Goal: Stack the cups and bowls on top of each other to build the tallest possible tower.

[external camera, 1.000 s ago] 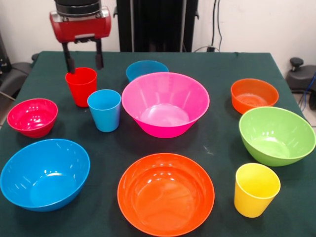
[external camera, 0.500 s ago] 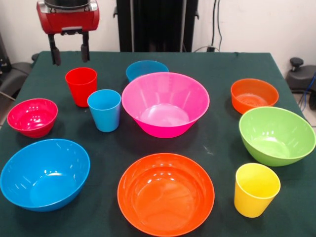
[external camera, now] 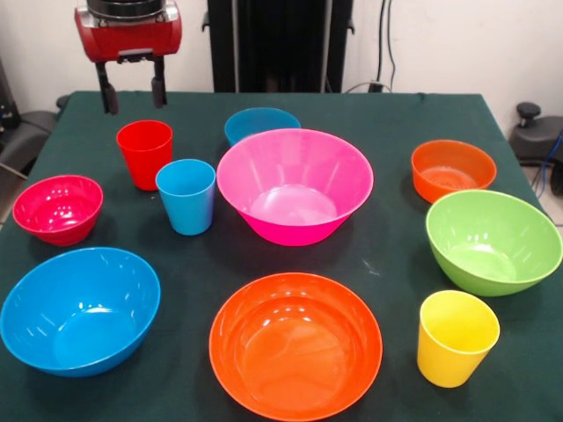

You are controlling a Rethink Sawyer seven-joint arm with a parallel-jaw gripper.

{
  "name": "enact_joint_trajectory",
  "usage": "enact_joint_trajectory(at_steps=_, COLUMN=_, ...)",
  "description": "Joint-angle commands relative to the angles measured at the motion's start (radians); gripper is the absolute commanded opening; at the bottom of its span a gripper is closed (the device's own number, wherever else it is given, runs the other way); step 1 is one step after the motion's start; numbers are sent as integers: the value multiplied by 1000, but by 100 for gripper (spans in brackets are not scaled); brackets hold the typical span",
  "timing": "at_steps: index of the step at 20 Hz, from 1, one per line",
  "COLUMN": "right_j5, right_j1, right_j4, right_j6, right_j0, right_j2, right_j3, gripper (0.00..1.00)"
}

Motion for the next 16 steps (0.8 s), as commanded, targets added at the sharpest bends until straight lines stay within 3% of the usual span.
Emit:
enact_joint_trajectory(at_steps=1, right_j5=-57, right_j1=57, right_j4=-37, right_j6=-109, right_j0=4, right_j2=-1, right_j3=71, gripper=100)
enact_joint_trajectory(at_steps=8, right_j5=-58, right_j1=91, right_j4=-70, right_j6=-152, right_j0=-21, right_j2=-7, right_j3=48, gripper=100)
enact_joint_trajectory(at_steps=16, right_j5=-64, right_j1=111, right_j4=-74, right_j6=-133, right_j0=-25, right_j2=-5, right_j3=45, gripper=100)
